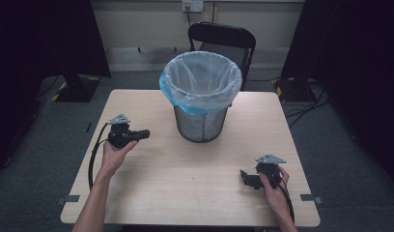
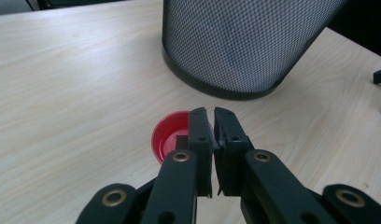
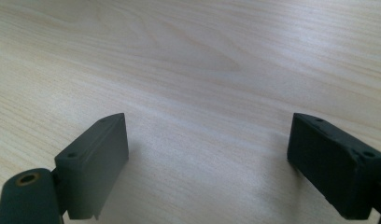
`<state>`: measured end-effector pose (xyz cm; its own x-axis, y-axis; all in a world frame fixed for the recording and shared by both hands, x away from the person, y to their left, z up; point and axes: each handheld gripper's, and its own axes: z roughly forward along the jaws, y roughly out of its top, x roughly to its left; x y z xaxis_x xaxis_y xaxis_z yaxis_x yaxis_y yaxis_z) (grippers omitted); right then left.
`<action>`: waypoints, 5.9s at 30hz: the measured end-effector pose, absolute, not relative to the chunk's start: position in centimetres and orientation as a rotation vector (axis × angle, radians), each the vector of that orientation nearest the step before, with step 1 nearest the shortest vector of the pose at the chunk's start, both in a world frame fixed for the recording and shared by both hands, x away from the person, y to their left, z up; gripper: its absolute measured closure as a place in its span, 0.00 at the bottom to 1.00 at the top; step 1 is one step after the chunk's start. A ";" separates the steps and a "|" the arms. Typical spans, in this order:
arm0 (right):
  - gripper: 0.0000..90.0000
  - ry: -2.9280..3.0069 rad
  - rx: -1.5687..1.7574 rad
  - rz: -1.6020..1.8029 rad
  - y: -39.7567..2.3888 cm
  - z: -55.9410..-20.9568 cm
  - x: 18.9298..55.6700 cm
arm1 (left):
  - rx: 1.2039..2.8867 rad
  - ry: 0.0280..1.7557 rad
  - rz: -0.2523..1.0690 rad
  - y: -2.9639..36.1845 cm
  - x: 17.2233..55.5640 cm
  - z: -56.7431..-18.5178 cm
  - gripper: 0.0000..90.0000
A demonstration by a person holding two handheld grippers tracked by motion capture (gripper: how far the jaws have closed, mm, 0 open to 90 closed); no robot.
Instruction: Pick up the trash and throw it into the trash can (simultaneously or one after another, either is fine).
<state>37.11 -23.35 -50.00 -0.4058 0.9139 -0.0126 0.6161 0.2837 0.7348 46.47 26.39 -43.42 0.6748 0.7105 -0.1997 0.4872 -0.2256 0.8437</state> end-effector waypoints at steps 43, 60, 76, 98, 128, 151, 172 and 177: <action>0.13 2.126 1.372 0.919 -23.4 -50.0 37.1 | 1.742 0.805 0.323 25.7 45.4 -37.3 0.96; 0.13 2.125 1.372 0.920 -23.4 -50.0 37.1 | 1.700 0.760 0.362 25.8 44.8 -34.5 0.96; 0.13 2.125 1.372 0.920 -23.4 -50.0 37.1 | 1.667 0.710 0.384 25.0 44.8 -31.9 0.96; 0.13 2.124 1.373 0.919 -23.3 -50.0 37.1 | 1.641 0.628 0.419 23.5 45.1 -27.1 0.96; 0.13 2.125 1.371 0.920 -23.4 -50.0 37.1 | 1.660 0.547 0.371 17.8 48.1 -23.8 0.96; 0.13 2.124 1.372 0.919 -23.3 -50.0 37.1 | 1.746 0.552 0.284 12.4 52.3 -24.5 0.96; 0.13 2.124 1.372 0.919 -23.3 -50.0 37.1 | 1.742 0.635 0.331 13.4 51.7 -24.9 0.24; 0.13 2.124 1.372 0.920 -23.3 -50.0 37.1 | 1.726 0.645 0.348 14.6 51.1 -24.6 0.17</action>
